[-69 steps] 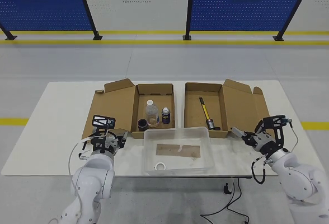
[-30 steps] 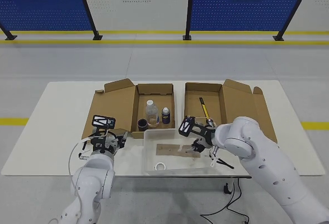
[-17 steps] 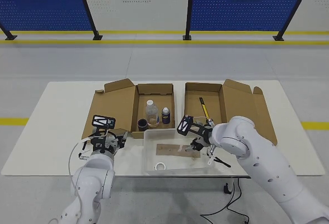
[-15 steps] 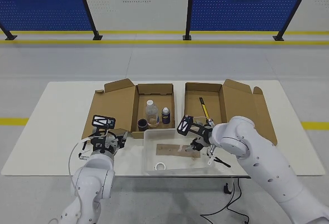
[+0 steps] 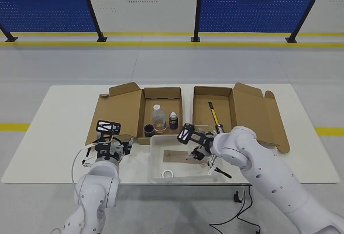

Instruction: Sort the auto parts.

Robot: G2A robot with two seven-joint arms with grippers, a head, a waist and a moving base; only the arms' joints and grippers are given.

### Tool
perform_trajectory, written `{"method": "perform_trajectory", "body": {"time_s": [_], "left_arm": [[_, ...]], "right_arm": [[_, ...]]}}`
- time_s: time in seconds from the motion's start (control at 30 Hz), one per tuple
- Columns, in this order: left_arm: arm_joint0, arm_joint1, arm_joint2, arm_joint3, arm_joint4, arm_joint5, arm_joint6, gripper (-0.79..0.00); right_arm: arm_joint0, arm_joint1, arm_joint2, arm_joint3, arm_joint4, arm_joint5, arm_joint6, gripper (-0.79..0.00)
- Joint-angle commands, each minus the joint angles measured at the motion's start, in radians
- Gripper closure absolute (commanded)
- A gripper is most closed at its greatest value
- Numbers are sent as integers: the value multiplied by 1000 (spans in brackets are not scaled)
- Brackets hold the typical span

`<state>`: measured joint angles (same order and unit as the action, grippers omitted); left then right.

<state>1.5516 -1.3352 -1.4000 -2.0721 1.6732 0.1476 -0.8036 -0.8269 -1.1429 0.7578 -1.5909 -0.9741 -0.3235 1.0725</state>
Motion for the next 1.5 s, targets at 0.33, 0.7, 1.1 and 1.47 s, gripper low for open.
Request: {"method": "perform_trajectory", "body": {"time_s": [0.33,0.7,1.1,1.47], "left_arm": [[0,0,0,0,0,0,0,-785],[0,0,0,0,0,0,0,-785],[0,0,0,0,0,0,0,-785],[0,0,0,0,0,0,0,-785]], "right_arm": [[30,-64,-98,78,85,197,43,-659],[7,-89,-129,93,74,237,-9,-376],[32,-129,-187,115,47,247,19,-308],[90,-194,-266,242,89,188,41,-317]]}}
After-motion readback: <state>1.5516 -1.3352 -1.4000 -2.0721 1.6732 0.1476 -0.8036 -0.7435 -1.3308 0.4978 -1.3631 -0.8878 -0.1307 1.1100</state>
